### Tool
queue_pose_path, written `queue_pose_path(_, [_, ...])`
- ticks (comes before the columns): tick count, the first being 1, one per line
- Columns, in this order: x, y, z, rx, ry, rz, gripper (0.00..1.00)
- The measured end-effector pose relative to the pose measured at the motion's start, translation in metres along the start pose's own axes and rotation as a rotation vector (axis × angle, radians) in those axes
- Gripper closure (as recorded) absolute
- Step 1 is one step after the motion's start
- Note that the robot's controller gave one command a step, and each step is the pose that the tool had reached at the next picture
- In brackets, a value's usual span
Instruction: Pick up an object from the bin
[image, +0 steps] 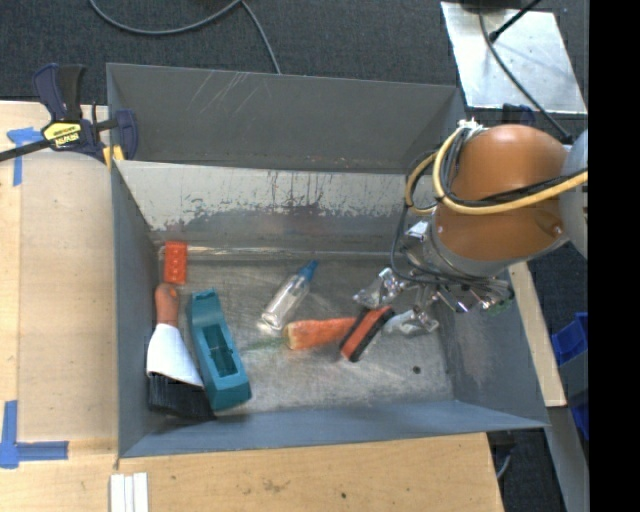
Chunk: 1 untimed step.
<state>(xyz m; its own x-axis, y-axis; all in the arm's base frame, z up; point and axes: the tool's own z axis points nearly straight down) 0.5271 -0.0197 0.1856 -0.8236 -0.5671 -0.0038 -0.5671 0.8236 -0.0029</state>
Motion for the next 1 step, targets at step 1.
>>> queue_pose_path(1, [0.0172,-0.0021,-0.0968,-0.002,0.002,0.062,1.00])
